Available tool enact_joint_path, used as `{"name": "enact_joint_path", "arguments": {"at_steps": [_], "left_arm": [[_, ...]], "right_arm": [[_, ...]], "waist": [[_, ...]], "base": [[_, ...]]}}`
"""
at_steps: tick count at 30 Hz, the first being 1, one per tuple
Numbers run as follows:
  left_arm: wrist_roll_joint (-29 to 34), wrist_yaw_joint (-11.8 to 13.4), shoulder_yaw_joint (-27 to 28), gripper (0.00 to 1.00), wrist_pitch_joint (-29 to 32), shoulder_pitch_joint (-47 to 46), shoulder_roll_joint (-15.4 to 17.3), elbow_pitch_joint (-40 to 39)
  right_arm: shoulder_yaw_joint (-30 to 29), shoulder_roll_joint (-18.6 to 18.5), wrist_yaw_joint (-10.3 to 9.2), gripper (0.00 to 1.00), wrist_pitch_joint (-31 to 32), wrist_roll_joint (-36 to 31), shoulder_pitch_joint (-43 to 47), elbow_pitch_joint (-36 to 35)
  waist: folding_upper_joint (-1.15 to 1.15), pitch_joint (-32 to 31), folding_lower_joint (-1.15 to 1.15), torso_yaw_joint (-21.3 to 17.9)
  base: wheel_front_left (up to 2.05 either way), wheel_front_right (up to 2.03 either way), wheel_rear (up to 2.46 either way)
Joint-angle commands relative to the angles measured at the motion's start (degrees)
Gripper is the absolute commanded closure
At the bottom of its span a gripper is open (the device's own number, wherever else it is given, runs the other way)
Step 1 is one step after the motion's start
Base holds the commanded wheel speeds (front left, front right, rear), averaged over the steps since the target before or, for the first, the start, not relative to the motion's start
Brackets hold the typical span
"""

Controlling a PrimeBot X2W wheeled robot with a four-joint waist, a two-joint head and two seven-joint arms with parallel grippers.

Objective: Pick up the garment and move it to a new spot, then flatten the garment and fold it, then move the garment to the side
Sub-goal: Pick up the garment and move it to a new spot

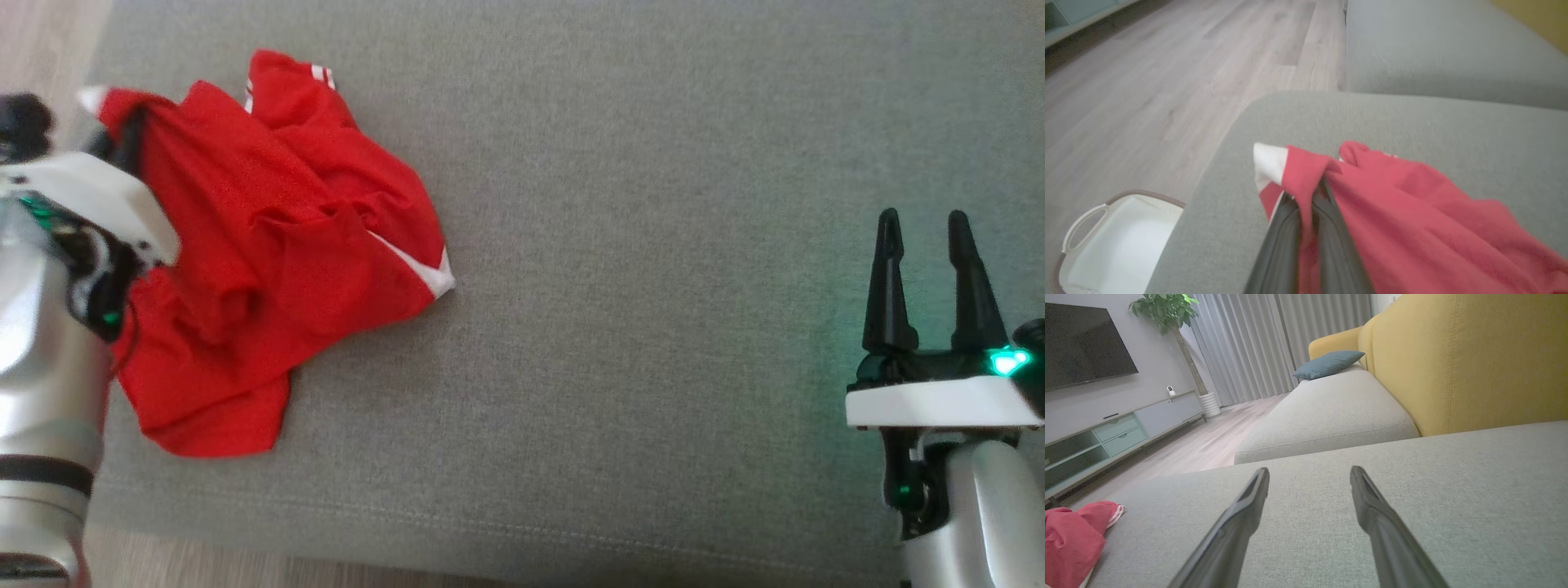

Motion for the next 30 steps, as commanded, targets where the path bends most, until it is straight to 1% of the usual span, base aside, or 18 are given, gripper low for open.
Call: {"name": "enact_joint_path", "arguments": {"at_steps": [1,6,9,12,15,16,22,26,30], "left_arm": [[-0.6,0.7,2.5,1.0,-2.1,-3.3,4.0,-2.0],[-0.9,1.5,3.8,1.0,-8.3,-3.9,4.3,-5.5],[-0.5,2.2,4.4,1.0,-10.1,-3.5,4.7,-9.8],[-0.2,3.4,5.4,1.0,-10.9,-2.3,4.6,-15.8],[0.0,4.3,5.9,1.0,-11.2,-0.3,4.0,-22.5],[0.0,4.3,5.9,1.0,-11.2,-0.3,4.0,-22.5],[0.2,6.4,5.4,1.0,-10.3,3.0,2.8,-34.0],[0.2,8.1,4.4,1.0,-7.6,3.7,1.6,-39.0],[0.4,9.6,3.0,1.0,-5.8,3.0,-0.3,-42.0]], "right_arm": [[1.7,-0.4,-0.04,0.0,-0.6,0.6,-0.6,-1.2],[2.3,-0.4,-0.04,0.0,-1.3,1.9,0.2,0.6],[3.2,-0.4,-0.04,0.0,-1.7,2.8,0.7,1.6],[4.1,-0.4,-0.04,0.0,-1.9,3.8,1.1,2.6],[4.9,-0.4,-0.04,0.0,-2.1,4.8,1.4,3.5],[4.9,-0.4,-0.04,0.0,-2.1,4.8,1.4,3.5],[6.9,-0.4,-0.04,0.0,-2.3,6.5,1.6,4.5],[7.7,-0.4,-0.04,0.0,-2.3,7.2,1.5,4.1],[9.1,-0.4,-0.04,0.0,-2.3,7.8,0.7,3.2]], "waist": [[0.0,-1.6,0.0,-0.2],[0.0,-5.0,0.0,-0.3],[0.0,-7.0,0.0,-0.5],[0.0,-8.9,0.0,-1.0],[0.0,-10.6,0.0,-1.7],[0.0,-10.6,0.0,-1.7],[0.0,-12.9,0.0,-4.5],[0.0,-13.7,0.0,-7.2],[0.0,-13.7,0.0,-11.0]], "base": [[0.0,0.0,0.0],[0.0,0.0,0.0],[0.0,0.0,0.0],[0.0,0.0,0.0],[0.0,0.0,0.0],[0.0,0.0,0.0],[0.0,0.0,0.0],[0.0,0.0,0.0],[0.0,0.0,0.0]]}}
